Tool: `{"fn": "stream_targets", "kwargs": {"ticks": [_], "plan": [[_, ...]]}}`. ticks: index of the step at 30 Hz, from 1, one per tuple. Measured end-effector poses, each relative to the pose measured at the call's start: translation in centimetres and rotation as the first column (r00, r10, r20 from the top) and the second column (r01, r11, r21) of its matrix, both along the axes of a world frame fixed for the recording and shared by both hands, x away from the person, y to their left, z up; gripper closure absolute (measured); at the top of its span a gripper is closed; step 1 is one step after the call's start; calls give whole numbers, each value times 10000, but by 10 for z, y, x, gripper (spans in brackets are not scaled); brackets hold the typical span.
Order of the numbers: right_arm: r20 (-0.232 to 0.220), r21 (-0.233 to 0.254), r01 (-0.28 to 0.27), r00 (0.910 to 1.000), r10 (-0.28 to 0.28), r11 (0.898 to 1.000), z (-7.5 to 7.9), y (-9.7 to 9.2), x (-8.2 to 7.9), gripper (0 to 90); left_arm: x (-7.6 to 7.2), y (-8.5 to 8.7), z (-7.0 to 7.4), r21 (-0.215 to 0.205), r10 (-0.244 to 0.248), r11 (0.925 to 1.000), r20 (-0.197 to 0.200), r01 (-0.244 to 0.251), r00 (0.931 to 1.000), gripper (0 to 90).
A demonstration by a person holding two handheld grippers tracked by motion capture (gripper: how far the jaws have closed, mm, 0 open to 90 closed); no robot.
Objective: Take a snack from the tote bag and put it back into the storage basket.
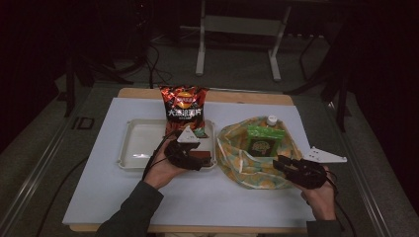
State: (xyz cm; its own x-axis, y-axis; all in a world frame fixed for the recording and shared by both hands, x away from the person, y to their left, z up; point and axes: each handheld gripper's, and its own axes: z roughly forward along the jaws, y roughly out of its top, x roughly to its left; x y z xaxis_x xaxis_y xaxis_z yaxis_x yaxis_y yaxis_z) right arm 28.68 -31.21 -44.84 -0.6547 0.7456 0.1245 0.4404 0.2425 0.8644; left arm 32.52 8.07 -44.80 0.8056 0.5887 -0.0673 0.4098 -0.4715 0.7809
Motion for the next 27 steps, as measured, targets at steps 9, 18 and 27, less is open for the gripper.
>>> {"fn": "stream_targets", "kwargs": {"ticks": [9,18,27], "plan": [[188,-216,123,9998,-119,9997,7,3,0,670,-27,10,-10,27,-127,9999,323,126,9994,301],[470,-476,480,9978,-458,9977,18,-1,12,664,-54,27,-33,353,215,9991,413,-229,9989,385],[305,-741,837,9962,-816,9937,20,-5,26,613,-65,49,-48,465,606,9970,170,-614,9980,389]]}}
